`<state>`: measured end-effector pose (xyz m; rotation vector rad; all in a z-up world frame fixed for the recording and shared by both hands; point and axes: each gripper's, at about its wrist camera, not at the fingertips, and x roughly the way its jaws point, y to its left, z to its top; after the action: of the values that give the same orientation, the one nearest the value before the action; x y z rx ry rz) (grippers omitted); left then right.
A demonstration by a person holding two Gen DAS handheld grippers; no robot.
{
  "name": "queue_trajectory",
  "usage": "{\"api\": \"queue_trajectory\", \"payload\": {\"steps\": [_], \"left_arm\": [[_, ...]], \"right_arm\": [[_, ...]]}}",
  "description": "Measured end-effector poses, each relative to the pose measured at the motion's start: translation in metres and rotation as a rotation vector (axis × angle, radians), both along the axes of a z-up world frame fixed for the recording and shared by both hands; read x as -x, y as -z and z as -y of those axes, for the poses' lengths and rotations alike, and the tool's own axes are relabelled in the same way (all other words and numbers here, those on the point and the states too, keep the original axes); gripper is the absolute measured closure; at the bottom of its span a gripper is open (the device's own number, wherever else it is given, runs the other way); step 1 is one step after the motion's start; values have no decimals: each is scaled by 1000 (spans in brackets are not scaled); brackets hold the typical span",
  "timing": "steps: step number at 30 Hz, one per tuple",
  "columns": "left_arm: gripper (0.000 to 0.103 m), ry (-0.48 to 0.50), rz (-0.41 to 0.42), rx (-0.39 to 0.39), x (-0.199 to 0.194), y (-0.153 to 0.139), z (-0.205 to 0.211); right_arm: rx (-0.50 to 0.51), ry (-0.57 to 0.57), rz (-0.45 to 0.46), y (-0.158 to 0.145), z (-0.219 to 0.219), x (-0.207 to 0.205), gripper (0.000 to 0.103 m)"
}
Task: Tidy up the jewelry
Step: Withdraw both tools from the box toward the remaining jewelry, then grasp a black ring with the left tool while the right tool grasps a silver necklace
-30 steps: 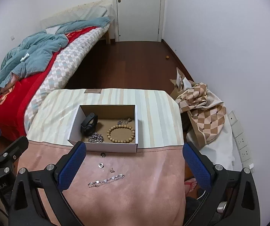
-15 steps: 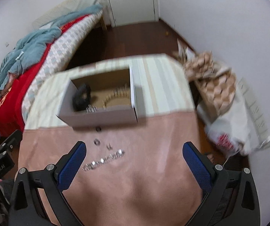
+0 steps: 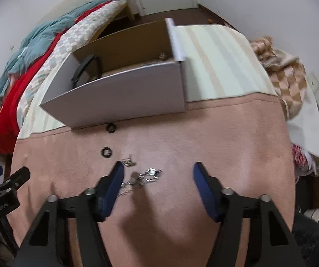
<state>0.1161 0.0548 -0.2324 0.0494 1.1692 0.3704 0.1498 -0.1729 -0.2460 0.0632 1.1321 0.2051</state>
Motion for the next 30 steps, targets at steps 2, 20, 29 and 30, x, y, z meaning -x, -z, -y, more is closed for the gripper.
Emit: {"api": "queue_trajectory", "payload": {"steps": [2,20,29,30], "left_arm": [[6,-3,-9,0,-1,4,-1],[6,132,36,191,-30,-5,51],[16,235,-20,298,-56,24,89],[19,244,-24,305,-57,25,91]], "right_arm": [[60,-14,23,1,-8,2,58],[-57,138,71,-39,62,18,100],[-67,182,49,-31,86,16,100],[-66,182,49,-30,86,17,100]]}}
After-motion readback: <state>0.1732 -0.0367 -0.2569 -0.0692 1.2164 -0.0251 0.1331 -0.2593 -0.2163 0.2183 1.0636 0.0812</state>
